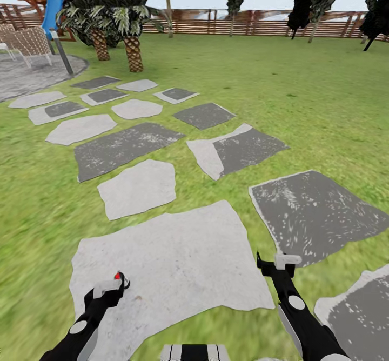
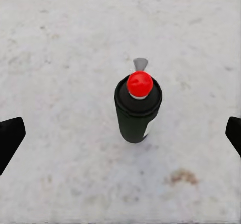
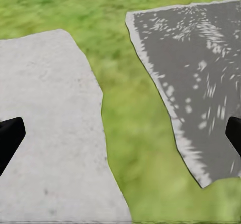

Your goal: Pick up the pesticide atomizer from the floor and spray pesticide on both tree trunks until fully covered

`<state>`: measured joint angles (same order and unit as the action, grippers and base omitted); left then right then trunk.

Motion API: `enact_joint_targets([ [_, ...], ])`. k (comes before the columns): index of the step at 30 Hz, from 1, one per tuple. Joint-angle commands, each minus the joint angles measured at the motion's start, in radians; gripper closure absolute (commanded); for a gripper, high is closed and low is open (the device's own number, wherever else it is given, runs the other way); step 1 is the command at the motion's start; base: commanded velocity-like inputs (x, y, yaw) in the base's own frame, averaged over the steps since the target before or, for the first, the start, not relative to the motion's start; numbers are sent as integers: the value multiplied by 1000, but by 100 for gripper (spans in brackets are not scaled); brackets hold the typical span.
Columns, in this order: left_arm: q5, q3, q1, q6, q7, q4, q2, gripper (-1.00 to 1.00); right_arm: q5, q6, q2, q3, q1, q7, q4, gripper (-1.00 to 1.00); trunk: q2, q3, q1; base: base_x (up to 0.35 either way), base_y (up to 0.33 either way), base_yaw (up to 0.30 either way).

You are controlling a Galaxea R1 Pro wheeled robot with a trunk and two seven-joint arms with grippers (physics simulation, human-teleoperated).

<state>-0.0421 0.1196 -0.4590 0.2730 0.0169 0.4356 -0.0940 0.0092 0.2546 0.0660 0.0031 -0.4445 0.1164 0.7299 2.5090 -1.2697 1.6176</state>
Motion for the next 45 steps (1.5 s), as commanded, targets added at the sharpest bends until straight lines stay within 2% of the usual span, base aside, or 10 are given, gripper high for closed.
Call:
enact_joint_targets([
  [1,0,0,1,1,0,0,1,-100,0,0,0,0,0,0,0,-100,0,-6,0,0,0,0],
  [2,0,0,2,3,0,0,3,-100,0,0,0,0,0,0,0,-100,1,-11,1,0,0,0],
  [3,1,0,6,42,0,0,6,-100,0,0,0,-1,0,0,2,-100,1,-16,1,0,0,0],
  [11,16,1,8,56,0,0,7,-100,0,0,0,0,0,0,2,-100,1,-29,2,0,0,0],
  [25,21,0,8,55,0,0,7,-100,0,0,0,-2,0,0,2,-100,5,-101,8,0,0,0],
  [45,21,0,6,57,-2,0,5,-100,0,0,0,-2,0,0,3,-100,5,-108,8,73,0,0],
])
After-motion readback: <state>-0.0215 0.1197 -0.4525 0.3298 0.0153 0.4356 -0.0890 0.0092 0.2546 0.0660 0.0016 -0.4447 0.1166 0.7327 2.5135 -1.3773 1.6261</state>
